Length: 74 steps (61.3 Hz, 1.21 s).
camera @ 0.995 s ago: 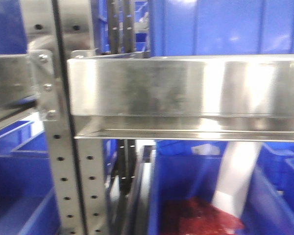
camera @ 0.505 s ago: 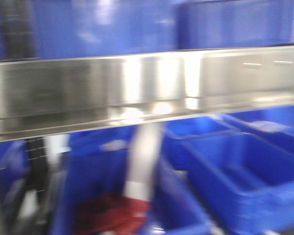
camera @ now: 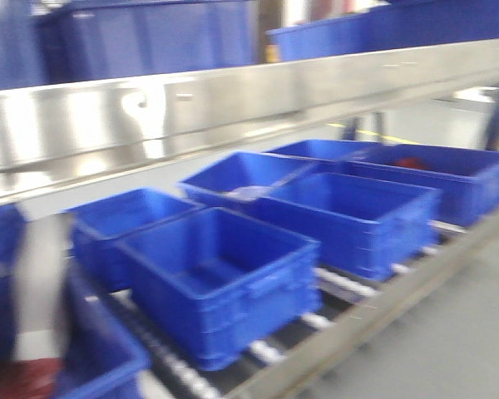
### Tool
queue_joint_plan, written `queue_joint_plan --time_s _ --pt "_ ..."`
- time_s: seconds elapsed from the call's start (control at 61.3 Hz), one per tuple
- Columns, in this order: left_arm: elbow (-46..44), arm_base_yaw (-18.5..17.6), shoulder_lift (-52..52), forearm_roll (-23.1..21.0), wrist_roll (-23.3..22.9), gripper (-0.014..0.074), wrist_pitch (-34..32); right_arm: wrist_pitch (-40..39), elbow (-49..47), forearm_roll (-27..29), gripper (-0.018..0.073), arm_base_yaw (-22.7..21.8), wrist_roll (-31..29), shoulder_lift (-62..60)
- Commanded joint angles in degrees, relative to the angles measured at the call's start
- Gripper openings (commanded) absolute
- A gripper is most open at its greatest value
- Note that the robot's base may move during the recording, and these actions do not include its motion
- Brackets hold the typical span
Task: Grab orange capacitor from left shelf to right conveyor
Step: 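Drive the base away from the shelf holding the cylinder in the right gripper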
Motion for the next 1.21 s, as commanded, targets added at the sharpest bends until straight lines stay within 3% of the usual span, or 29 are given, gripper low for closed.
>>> queue_joint_plan --time_s 0.0,1.19 --pt "-0.27 -0.2 -0.66 -0.1 -0.08 -0.0127 -5.13 -5.79 -1.88 -0.45 0.0065 -0.12 0.09 0.74" --pt "-0.27 -0.2 -0.66 -0.1 -0.08 -0.0127 -5.13 -5.79 -1.88 -0.45 0.0065 -0.12 0.09 0.74"
